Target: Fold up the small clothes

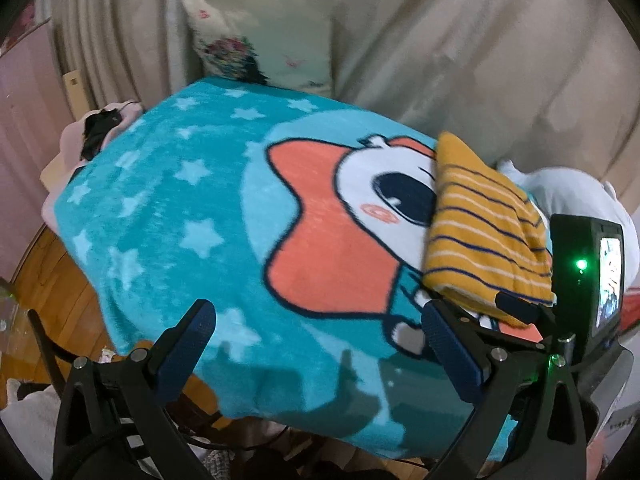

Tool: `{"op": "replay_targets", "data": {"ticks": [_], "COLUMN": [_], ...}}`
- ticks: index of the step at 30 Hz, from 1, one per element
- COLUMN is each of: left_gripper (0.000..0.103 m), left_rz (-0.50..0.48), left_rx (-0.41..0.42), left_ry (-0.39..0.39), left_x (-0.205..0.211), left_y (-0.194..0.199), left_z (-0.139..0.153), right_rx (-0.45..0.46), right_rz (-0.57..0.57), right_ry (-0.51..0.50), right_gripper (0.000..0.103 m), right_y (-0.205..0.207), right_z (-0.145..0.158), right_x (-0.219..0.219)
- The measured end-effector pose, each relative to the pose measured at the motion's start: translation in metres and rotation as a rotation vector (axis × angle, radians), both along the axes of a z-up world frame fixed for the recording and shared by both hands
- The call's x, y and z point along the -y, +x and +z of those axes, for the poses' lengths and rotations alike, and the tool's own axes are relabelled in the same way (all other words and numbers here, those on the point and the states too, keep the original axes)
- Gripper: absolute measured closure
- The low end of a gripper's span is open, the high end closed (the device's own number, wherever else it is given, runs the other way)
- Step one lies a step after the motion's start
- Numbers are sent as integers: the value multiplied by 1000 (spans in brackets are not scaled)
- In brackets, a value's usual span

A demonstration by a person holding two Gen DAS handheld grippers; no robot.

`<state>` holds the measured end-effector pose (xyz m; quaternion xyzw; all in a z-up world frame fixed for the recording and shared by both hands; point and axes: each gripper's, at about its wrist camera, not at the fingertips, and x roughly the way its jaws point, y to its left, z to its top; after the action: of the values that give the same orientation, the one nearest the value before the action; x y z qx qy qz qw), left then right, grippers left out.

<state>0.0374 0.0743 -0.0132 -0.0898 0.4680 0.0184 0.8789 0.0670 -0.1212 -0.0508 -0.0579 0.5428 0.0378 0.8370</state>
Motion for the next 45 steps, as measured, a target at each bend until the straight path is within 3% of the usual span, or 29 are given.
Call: {"op": "replay_targets", "data": {"ticks": [9,19,25,36,45], "left_gripper": [0,0,0,0,0], "left_rz": [102,118,111,51,6], "left_rx": [-4,-3,26,17,-2], "left_ry": [-25,7,19,29,1], "left_x": [-60,-74,-43,31,62], "left_y": [-1,-3,-6,-10,-13], "left_z": [-4,-7,4,1,-5], "right_rx": [-14,-32,15,28,39], "right_rz": [69,76,93,6,-8], "right_ry": [-15,-6,-11,-1,1], "right_gripper": [29,29,29,26,26], "right_y": [15,10,6,-8,-18], "right_z": [-2,-16,-3,2,3], "right_x": [-59,-83,-60,29,58]}}
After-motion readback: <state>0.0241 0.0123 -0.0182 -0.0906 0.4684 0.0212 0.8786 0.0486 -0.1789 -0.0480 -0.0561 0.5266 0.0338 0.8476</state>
